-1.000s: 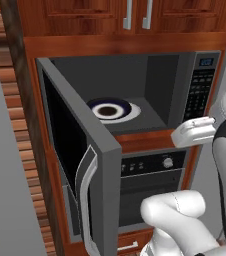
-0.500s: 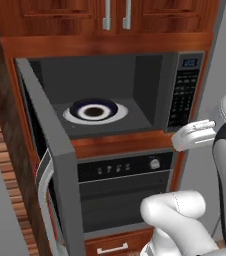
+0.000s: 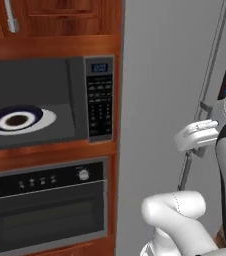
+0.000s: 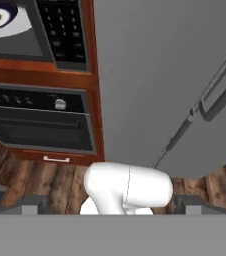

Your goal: Pick the broccoli from the counter and place it in the microwave. Then turn on the microwave.

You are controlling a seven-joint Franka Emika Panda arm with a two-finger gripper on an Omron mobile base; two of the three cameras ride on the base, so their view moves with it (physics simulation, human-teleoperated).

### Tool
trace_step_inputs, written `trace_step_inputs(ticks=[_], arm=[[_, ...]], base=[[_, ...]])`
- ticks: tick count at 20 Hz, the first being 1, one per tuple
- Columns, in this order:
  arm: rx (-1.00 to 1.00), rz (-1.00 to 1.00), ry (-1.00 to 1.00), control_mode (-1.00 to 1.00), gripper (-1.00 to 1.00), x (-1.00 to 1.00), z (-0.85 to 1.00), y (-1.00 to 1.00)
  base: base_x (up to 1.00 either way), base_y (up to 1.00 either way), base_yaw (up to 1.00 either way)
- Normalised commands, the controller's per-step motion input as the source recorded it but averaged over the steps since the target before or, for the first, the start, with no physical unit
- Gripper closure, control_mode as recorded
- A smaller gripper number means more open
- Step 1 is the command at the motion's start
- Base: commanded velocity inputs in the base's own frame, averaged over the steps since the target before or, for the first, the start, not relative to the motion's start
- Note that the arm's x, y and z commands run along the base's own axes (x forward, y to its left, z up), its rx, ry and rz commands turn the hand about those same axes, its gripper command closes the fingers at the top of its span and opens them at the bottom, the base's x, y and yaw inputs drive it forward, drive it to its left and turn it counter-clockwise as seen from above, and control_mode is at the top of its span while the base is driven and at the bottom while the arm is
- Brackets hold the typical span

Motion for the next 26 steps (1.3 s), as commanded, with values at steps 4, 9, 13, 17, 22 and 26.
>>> trace_step_inputs(ticks=[4,9,13,17,22,26], arm=[[0.00,0.00,0.00,1.00,-1.00,0.00,0.00,0.00],[0.00,0.00,0.00,1.00,-1.00,0.00,0.00,0.00],[0.00,0.00,0.00,1.00,-1.00,0.00,0.00,0.00],[0.00,0.00,0.00,1.00,-1.00,0.00,0.00,0.00],[0.00,0.00,0.00,1.00,-1.00,0.00,0.00,0.00],[0.00,0.00,0.00,1.00,-1.00,0.00,0.00,0.00]], base=[[-0.01,-1.00,-0.10],[0.00,-1.00,-0.07],[0.00,-1.00,-0.06],[0.00,-1.00,-0.04],[0.03,-1.00,-0.02],[0.29,-0.94,-0.01]])
